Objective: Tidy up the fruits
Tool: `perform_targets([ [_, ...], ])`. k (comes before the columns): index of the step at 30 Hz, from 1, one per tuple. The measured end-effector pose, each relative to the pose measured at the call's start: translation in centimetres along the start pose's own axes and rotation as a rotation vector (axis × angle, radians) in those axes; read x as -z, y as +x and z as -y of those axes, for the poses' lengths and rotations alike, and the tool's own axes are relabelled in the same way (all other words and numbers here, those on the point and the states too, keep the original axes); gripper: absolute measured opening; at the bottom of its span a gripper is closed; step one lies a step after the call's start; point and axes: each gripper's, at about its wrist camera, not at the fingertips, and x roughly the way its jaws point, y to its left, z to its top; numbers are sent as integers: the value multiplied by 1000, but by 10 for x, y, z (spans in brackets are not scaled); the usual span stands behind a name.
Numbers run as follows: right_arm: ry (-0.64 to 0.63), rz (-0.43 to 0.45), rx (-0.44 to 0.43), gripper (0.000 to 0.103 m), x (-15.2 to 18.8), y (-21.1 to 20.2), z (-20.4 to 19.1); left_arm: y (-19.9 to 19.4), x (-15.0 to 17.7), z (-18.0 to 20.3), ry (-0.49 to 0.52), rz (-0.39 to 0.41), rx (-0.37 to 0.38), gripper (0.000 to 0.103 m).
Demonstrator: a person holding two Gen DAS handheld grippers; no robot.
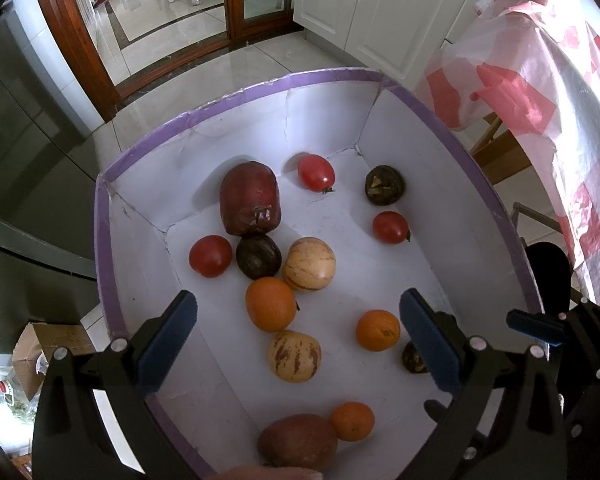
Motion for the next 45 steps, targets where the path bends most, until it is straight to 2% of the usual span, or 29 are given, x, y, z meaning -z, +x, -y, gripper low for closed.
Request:
perform_targets([
  [45,-7,-12,1,87,2,1,2,-4,-1,-2,1,-1,-5,101],
])
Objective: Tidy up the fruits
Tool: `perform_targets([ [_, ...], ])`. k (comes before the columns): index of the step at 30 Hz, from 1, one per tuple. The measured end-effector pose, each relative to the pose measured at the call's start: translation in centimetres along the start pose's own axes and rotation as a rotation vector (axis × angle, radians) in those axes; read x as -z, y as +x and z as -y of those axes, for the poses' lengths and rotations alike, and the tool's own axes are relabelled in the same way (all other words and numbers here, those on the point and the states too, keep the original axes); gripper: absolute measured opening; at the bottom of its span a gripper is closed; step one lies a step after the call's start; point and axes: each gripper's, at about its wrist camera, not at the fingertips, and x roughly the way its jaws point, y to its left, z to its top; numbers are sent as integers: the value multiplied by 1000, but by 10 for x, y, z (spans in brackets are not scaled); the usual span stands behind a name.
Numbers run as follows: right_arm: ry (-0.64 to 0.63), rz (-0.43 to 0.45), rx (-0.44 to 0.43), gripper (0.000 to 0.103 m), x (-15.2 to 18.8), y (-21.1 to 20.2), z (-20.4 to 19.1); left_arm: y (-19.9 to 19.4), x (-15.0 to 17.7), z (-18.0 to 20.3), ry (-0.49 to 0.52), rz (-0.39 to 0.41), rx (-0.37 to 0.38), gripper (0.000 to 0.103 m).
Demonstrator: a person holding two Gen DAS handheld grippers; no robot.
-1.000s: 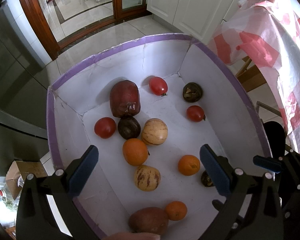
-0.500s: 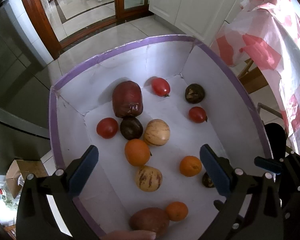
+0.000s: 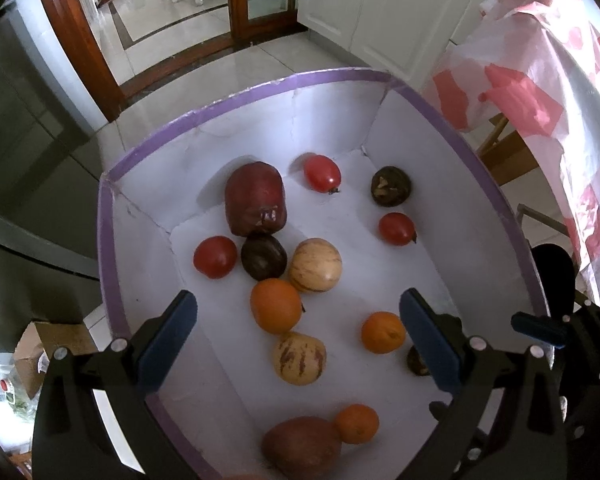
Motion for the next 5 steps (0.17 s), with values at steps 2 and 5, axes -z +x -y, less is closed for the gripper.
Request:
perform_targets([
  [2,0,0,0,87,0,0,0,0,-1,-2,-6,-3,7,101],
  [5,1,0,1,87,-1,0,0,2,-3,-6,-14,-7,8,101],
])
